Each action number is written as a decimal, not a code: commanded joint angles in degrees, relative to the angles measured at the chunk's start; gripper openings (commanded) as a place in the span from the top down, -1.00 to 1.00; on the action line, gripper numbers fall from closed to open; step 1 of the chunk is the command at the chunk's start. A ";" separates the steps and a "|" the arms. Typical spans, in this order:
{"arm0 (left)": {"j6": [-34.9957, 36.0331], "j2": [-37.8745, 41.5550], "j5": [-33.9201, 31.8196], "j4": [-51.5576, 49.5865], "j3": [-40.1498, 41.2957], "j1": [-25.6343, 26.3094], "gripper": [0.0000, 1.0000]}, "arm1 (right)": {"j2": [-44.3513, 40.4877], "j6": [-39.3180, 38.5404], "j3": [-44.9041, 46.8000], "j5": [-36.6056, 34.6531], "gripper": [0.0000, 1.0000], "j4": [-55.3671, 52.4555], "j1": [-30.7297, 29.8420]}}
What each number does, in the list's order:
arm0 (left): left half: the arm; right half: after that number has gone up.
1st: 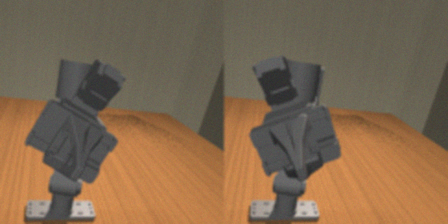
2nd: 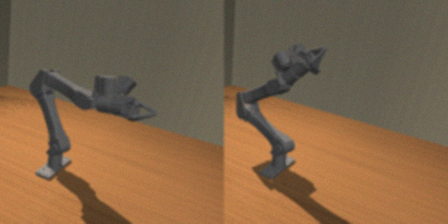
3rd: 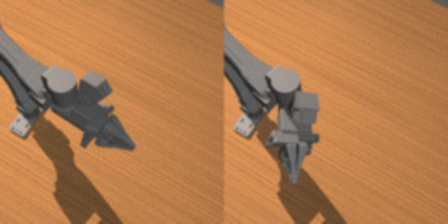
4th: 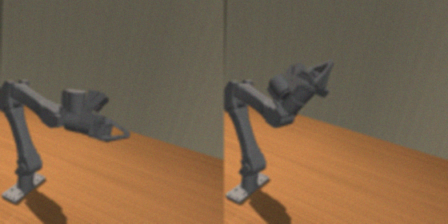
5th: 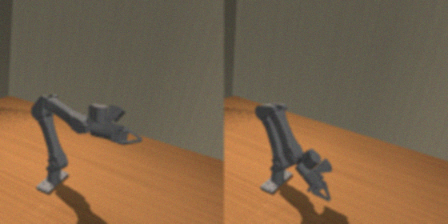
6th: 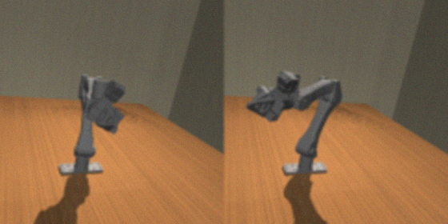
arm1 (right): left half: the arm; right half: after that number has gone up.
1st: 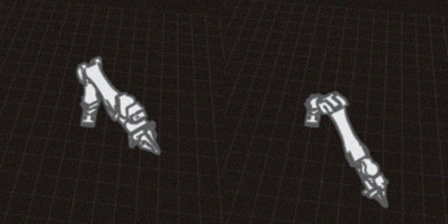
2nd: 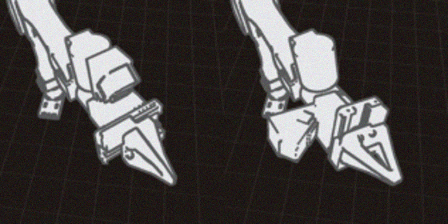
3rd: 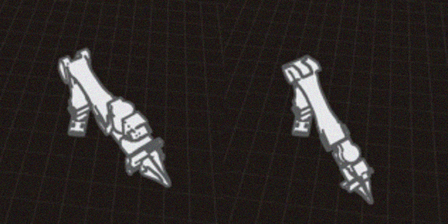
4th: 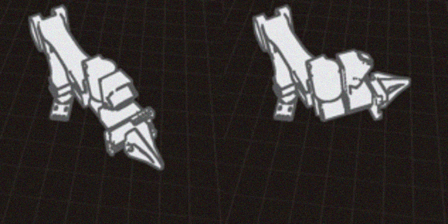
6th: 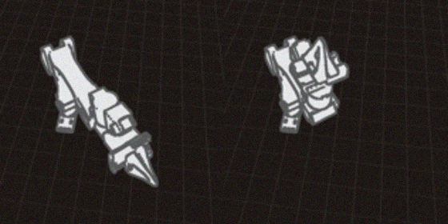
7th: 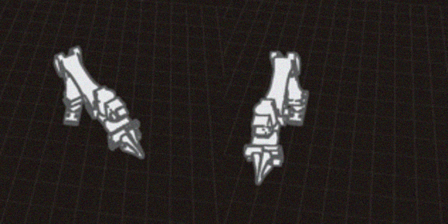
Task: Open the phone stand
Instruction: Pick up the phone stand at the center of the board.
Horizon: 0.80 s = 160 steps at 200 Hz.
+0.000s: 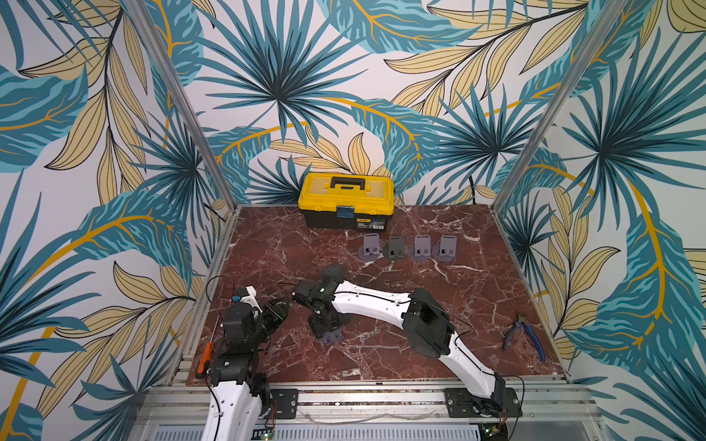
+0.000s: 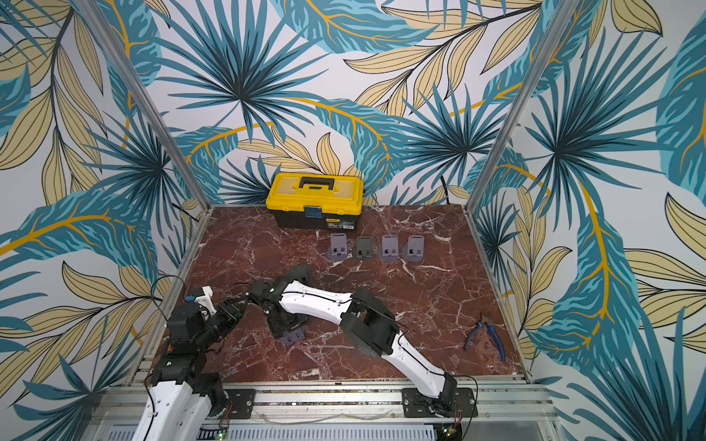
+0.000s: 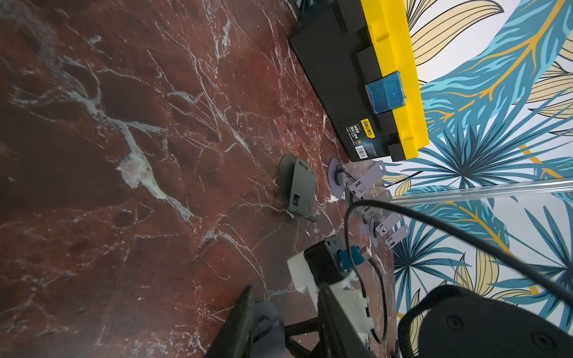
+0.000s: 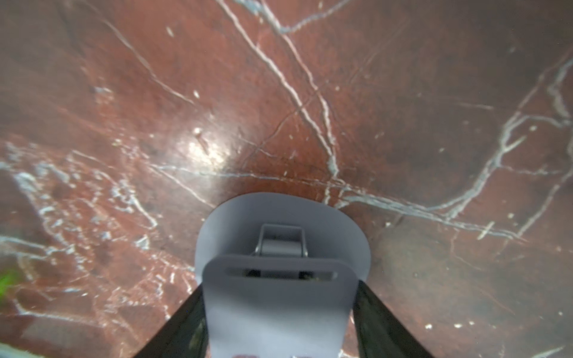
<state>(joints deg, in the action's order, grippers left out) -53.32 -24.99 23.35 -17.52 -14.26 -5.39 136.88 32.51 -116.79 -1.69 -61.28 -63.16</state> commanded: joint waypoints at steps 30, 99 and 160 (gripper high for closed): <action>1.20 0.52 0.25 0.11 0.46 -0.91 0.29 | 1.96 -0.25 -1.74 -0.81 -0.39 -2.65 -0.39; 1.38 -0.44 1.53 1.33 0.81 -1.20 0.28 | 0.73 -0.41 -2.30 -2.85 0.02 -3.13 -0.32; 2.65 -5.60 7.68 7.40 1.98 -1.20 0.28 | -6.13 -0.63 1.02 -3.36 0.14 -2.37 1.53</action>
<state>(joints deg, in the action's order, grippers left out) -52.84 -29.08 27.64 -14.22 -12.36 -5.93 137.12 32.12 -117.99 -3.75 -63.02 -62.70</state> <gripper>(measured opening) 0.360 0.600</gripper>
